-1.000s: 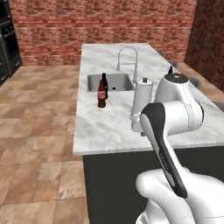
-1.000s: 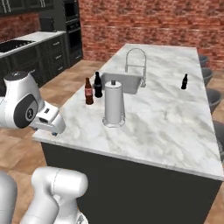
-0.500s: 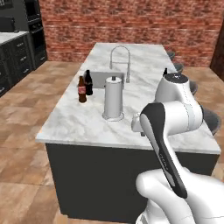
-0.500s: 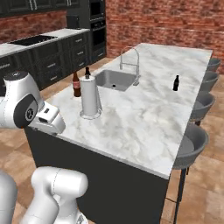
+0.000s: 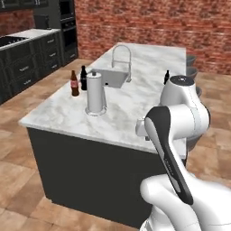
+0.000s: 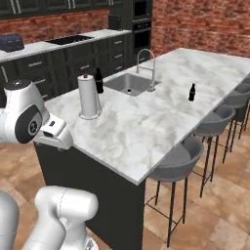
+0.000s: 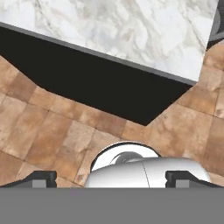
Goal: Place the large bottle from the dining counter next to the other large bottle outside the sink, and place the small bottle from the dining counter next to the other small bottle inside the sink.
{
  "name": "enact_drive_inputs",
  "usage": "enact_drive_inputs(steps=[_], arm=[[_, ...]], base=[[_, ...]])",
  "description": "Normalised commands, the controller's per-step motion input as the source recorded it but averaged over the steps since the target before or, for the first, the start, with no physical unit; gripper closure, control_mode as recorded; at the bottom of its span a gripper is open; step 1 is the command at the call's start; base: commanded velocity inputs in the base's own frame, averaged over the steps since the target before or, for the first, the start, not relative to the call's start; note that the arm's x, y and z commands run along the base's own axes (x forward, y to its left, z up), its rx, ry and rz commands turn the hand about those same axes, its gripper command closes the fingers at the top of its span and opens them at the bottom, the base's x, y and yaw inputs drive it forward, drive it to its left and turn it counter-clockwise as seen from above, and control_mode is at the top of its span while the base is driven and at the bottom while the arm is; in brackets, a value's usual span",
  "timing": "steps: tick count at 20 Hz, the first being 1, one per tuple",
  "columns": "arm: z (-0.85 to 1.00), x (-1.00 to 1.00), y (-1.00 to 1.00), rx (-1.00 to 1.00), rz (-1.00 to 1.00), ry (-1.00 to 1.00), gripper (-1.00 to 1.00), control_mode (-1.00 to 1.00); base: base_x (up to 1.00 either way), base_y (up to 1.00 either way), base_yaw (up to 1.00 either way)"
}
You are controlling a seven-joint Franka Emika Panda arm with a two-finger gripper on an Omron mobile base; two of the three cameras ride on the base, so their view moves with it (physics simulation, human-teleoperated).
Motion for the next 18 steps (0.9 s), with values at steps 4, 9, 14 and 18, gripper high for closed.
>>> enact_drive_inputs(steps=[4,9,14,18], arm=[[0.0,0.0,0.0,0.0,0.0,0.0,-1.0,1.0],[0.0,0.0,0.0,0.0,0.0,0.0,-1.0,1.0],[0.0,0.0,0.0,0.0,0.0,0.0,-1.0,1.0],[0.0,0.0,0.0,0.0,0.0,0.0,-1.0,1.0]], base=[[0.0,-1.0,0.41],[0.0,-1.0,0.44],[0.0,-1.0,0.51],[0.01,-1.0,0.55]])
